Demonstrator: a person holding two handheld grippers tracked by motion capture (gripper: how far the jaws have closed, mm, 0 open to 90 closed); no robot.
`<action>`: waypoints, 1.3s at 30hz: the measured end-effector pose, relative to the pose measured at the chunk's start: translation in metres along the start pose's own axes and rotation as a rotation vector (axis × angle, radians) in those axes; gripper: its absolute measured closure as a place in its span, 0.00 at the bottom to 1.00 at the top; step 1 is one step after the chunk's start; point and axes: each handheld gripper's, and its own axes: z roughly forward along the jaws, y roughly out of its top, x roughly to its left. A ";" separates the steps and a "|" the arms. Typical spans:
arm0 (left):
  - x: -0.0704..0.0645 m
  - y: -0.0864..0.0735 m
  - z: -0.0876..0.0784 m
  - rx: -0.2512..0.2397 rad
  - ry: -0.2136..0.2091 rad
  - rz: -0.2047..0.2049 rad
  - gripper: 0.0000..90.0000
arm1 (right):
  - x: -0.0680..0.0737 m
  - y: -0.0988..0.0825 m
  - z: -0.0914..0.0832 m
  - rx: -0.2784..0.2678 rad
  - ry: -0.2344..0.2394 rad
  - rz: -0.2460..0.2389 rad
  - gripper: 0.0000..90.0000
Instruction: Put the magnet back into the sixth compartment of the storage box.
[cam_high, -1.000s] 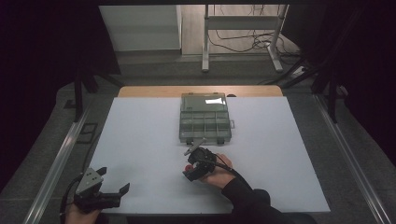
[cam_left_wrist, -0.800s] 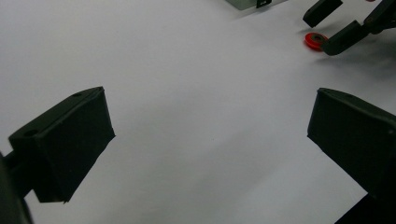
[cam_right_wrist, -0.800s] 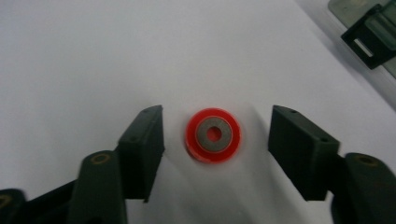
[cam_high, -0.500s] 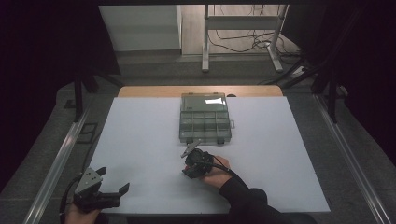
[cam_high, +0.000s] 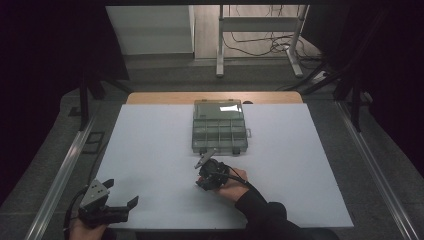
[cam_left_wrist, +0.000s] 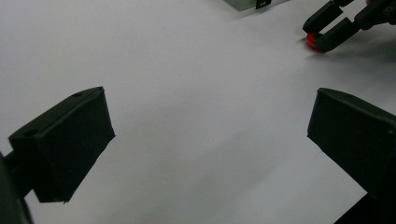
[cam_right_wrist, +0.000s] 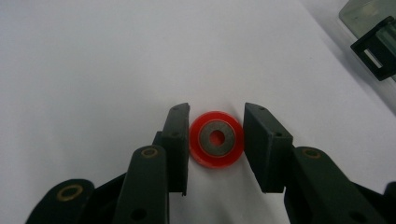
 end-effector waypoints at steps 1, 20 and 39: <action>0.000 0.000 0.000 0.000 0.000 0.000 0.01 | 0.000 0.000 -0.001 -0.003 0.004 0.003 0.69; -0.001 0.000 0.000 -0.007 -0.001 0.000 0.01 | -0.004 -0.001 -0.020 -0.055 0.013 0.017 0.69; 0.000 0.000 -0.001 -0.010 -0.002 0.001 0.01 | -0.014 -0.002 -0.033 -0.084 0.022 0.033 0.69</action>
